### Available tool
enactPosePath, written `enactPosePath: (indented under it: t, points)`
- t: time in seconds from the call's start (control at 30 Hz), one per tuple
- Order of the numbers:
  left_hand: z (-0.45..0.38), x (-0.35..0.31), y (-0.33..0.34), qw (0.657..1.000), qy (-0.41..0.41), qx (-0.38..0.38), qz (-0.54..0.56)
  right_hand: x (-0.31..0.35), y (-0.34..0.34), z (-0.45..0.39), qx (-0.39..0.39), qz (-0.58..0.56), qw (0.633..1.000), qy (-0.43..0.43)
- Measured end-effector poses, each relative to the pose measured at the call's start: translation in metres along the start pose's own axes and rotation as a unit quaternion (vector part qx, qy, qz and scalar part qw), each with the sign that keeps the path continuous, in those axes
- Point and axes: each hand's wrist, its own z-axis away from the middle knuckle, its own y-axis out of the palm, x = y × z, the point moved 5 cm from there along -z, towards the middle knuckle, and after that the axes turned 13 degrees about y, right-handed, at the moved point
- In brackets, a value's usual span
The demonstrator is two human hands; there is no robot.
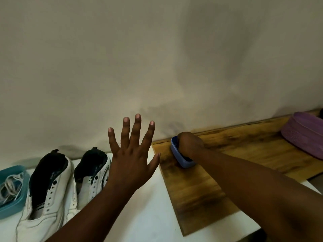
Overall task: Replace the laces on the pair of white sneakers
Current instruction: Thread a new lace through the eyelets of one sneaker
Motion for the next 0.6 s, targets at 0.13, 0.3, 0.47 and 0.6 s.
enactPosePath:
  t: [0.13, 0.3, 0.47, 0.6]
  points:
    - [0.002, -0.001, -0.002, 1.000, 0.000, -0.006, 0.003, -0.002, 0.008, -0.001, 0.047, 0.064, 0.997, -0.002]
    - [0.006, -0.001, 0.000, 1.000, 0.002, 0.000, -0.003, -0.008, 0.005, -0.006, 0.075, -0.056, 0.995, 0.038]
    - [0.003, 0.004, -0.007, 1.000, -0.002, -0.001, -0.005, -0.022, -0.031, 0.003, 0.131, -0.377, 0.900, 0.176]
    - [0.003, 0.004, -0.015, 1.000, -0.004, -0.007, 0.003, -0.031, -0.060, 0.030, 0.170, -0.484, 0.833, 0.208]
